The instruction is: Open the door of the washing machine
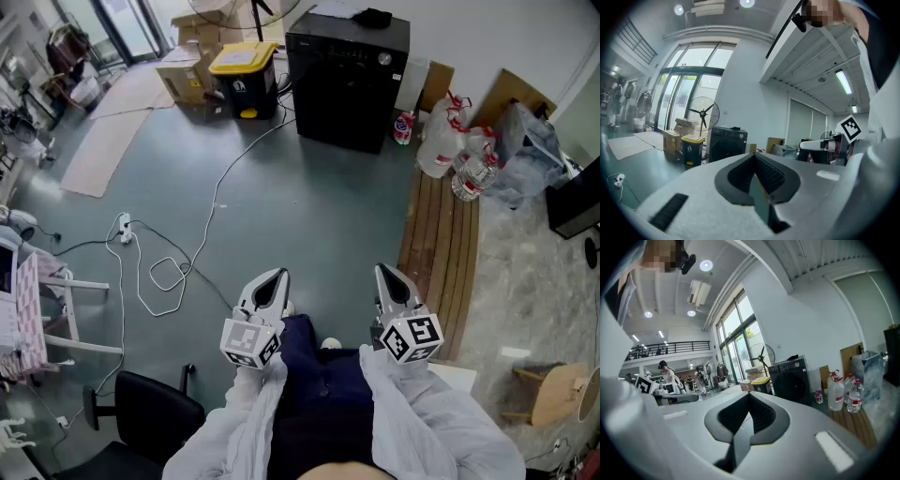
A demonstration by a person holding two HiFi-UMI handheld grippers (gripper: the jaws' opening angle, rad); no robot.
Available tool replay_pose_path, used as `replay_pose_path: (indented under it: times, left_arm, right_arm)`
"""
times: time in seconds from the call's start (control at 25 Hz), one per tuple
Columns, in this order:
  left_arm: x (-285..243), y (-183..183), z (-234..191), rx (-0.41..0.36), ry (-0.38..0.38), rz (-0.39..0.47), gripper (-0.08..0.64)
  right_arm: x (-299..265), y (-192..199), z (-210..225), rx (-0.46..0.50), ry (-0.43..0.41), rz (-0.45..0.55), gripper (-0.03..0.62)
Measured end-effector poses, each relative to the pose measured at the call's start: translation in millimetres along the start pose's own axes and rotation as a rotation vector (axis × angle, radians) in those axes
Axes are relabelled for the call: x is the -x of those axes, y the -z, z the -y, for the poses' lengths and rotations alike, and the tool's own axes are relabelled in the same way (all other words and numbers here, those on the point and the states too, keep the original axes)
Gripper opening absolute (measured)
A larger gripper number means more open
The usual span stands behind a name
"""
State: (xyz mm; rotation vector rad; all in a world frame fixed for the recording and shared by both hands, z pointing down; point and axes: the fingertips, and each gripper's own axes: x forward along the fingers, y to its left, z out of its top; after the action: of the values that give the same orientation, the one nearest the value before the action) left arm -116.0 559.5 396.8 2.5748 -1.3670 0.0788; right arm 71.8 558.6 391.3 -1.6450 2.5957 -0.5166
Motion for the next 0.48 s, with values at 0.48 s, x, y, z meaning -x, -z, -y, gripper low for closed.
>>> replay_pose_path:
  times: [0.48]
  left_arm:
    - [15, 2, 29, -0.012, 0.004, 0.016, 0.005]
  right_arm:
    - [36, -20, -12, 0.043, -0.053, 0.103, 0.011]
